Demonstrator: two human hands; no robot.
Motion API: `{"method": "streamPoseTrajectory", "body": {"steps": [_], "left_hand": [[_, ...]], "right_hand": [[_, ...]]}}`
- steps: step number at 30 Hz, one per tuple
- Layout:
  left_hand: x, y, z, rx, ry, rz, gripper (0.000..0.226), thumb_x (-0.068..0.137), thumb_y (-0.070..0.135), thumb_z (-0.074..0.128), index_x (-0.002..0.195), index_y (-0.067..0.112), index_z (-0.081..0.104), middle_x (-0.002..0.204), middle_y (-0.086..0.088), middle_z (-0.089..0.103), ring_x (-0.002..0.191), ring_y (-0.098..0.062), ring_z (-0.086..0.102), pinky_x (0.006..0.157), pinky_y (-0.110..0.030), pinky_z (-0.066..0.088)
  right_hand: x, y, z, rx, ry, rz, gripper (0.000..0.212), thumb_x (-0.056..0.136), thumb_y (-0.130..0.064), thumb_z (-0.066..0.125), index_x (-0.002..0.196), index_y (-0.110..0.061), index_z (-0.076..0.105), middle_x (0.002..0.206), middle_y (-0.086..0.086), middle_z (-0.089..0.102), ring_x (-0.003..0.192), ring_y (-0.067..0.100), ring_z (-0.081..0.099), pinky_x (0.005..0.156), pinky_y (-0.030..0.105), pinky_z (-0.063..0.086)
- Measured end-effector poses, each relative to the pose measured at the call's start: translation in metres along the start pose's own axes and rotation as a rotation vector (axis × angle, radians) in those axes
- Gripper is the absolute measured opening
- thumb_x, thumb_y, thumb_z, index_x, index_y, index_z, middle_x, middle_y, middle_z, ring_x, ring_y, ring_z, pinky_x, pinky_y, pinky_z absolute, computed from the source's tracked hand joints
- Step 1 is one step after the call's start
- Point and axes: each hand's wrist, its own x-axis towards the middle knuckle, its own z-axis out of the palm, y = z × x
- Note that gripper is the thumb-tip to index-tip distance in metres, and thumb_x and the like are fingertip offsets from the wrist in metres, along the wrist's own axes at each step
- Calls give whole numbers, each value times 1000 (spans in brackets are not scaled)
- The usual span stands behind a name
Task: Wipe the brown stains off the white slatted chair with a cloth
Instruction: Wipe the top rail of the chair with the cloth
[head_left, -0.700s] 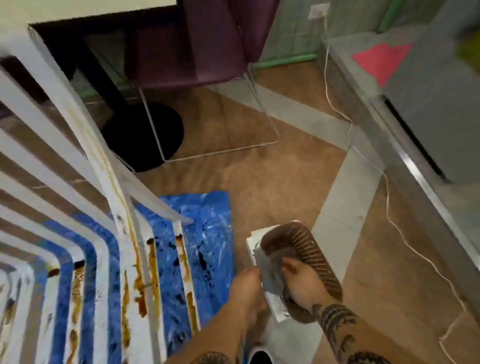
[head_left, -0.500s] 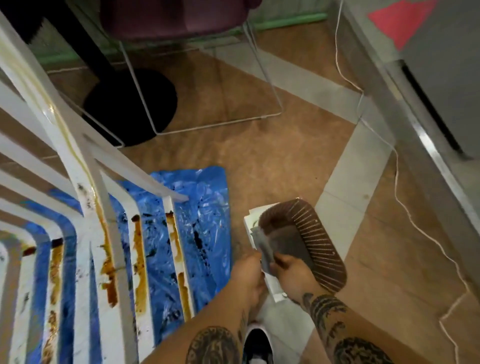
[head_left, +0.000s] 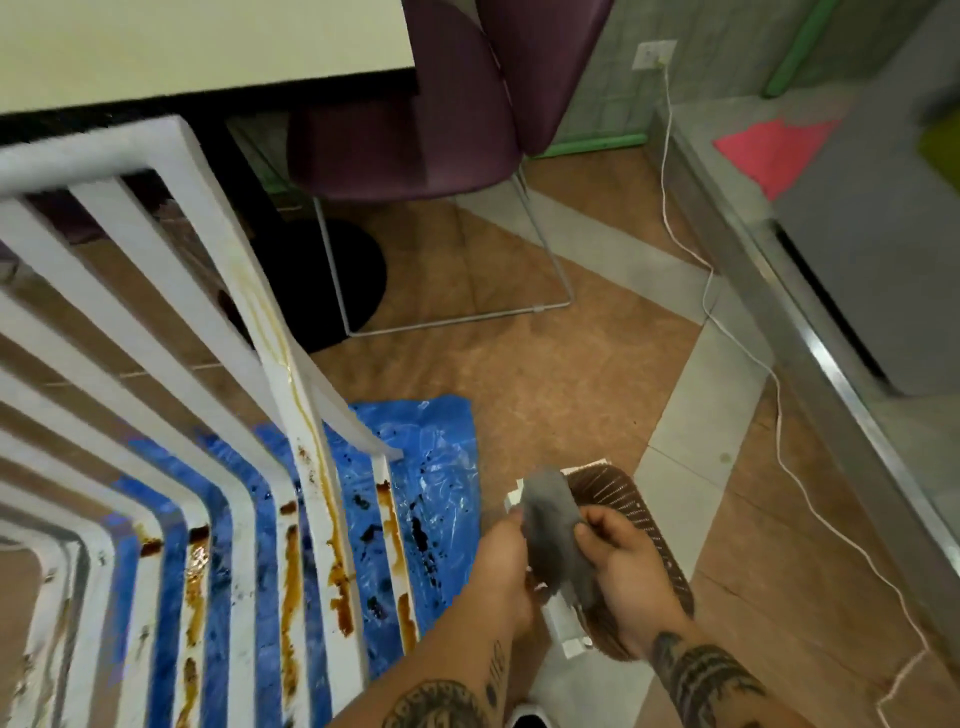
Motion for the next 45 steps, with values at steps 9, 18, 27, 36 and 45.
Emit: {"method": "streamPoseTrajectory", "body": {"steps": [9,18,27,36,45], "left_hand": [[-152,116,-29,70,-76,462,13,96,10,59,105,8,68,99,-15,75,95,-33,72,85,-50,60],[-395,246,-137,144,-136,906,15,97,12,63,111,17,63,109,-9,73,102,-28,69,92,-50,57],[-554,296,-225,231,-11,1236,12,93,27,68,102,19,70,106,-4,76,102,-26,71,95,-50,56],[-659,294,-266,313,173,1576,8,93,19,70,89,24,74,80,6,73,76,-12,66,70,-30,52],[-691,266,-280,396,-20,1571,6,99,11,61,101,6,63,92,-9,63,86,-20,60,80,-38,48]], "right_hand": [[-93,-160,63,186,-59,-272,11,92,9,59,88,-1,64,83,18,70,75,27,64,72,37,52],[-237,-349,181,33,-254,-520,43,92,-32,66,99,10,60,98,29,69,82,26,67,68,35,58],[-342,-442,278,-95,-327,-806,15,97,-21,66,105,-8,69,101,12,77,94,25,74,86,46,60],[-421,-484,302,-188,-409,-1049,33,76,-28,82,67,-24,50,74,-4,58,74,16,55,72,40,46],[-444,-469,287,-124,-747,-926,50,84,-28,79,124,-18,50,94,21,63,82,25,65,75,41,52]]}}
